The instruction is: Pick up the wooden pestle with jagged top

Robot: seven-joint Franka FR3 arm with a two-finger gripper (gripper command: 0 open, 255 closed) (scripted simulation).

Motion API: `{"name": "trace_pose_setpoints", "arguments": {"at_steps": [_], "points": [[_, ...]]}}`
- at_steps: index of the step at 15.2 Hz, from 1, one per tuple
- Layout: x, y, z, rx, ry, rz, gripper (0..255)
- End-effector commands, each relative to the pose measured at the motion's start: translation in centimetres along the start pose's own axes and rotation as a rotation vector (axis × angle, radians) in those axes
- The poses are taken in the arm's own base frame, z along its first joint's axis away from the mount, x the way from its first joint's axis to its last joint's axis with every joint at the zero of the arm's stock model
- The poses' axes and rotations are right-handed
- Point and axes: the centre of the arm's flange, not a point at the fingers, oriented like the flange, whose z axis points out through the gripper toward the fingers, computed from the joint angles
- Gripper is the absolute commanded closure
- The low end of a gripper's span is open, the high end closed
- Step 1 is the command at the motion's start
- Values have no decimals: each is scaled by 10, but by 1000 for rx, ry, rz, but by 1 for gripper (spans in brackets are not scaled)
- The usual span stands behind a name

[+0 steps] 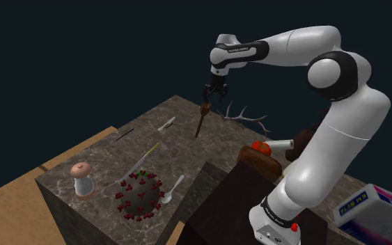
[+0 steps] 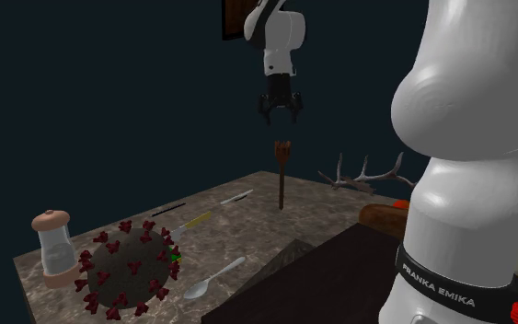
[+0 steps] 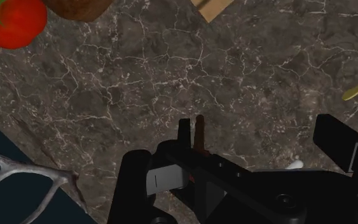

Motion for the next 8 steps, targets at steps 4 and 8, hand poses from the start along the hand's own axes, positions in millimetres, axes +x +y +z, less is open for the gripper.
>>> {"name": "trace_pose_setpoints", "arguments": {"at_steps": [4,8], "points": [[58,18,26,-6,-3,76,0],[104,36,46,-10,-5,137,0]]}}
